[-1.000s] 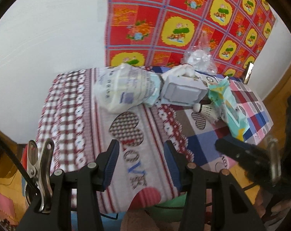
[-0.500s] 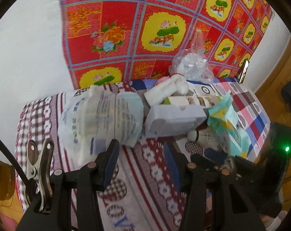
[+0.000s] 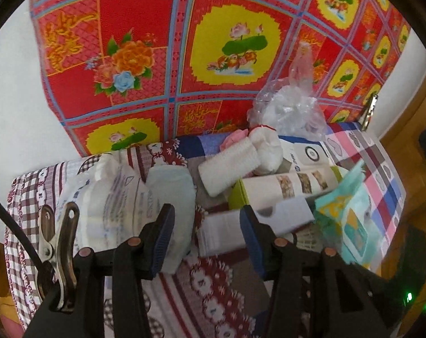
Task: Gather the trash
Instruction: 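Move both grippers toward the white molded plastic tray on the bed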
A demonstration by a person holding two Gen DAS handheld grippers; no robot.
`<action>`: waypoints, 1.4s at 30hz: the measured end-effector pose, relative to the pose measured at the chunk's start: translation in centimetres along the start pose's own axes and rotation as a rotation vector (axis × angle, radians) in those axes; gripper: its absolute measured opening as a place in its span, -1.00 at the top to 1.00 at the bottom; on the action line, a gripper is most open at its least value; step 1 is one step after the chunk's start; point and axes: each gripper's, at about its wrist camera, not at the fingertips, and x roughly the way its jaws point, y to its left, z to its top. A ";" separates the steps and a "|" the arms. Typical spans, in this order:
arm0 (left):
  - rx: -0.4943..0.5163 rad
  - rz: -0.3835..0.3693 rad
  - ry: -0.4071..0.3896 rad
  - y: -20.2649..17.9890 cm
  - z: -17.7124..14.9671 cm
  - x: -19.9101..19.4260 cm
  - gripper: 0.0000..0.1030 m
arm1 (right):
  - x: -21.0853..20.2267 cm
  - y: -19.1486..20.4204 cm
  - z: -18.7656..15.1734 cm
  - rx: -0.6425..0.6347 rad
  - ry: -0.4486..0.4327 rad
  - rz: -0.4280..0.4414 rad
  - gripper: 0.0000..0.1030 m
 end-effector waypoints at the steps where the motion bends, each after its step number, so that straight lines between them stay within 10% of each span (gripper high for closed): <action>1: -0.003 0.005 -0.002 -0.1 0.3 0.4 0.02 | 0.0 -0.4 -0.1 -0.002 0.002 0.000 0.19; 22: -0.013 0.007 0.098 -2.5 -4.9 0.6 0.01 | 0.0 -6.3 -0.2 -0.020 0.033 0.019 0.19; 31: -0.048 0.009 -0.009 -3.0 0.1 0.0 0.01 | -0.3 -6.4 -0.1 -0.023 0.036 0.069 0.18; 42: -0.061 0.002 0.120 -3.4 -0.3 3.4 0.01 | -1.7 -7.2 -0.8 -0.016 0.033 0.095 0.18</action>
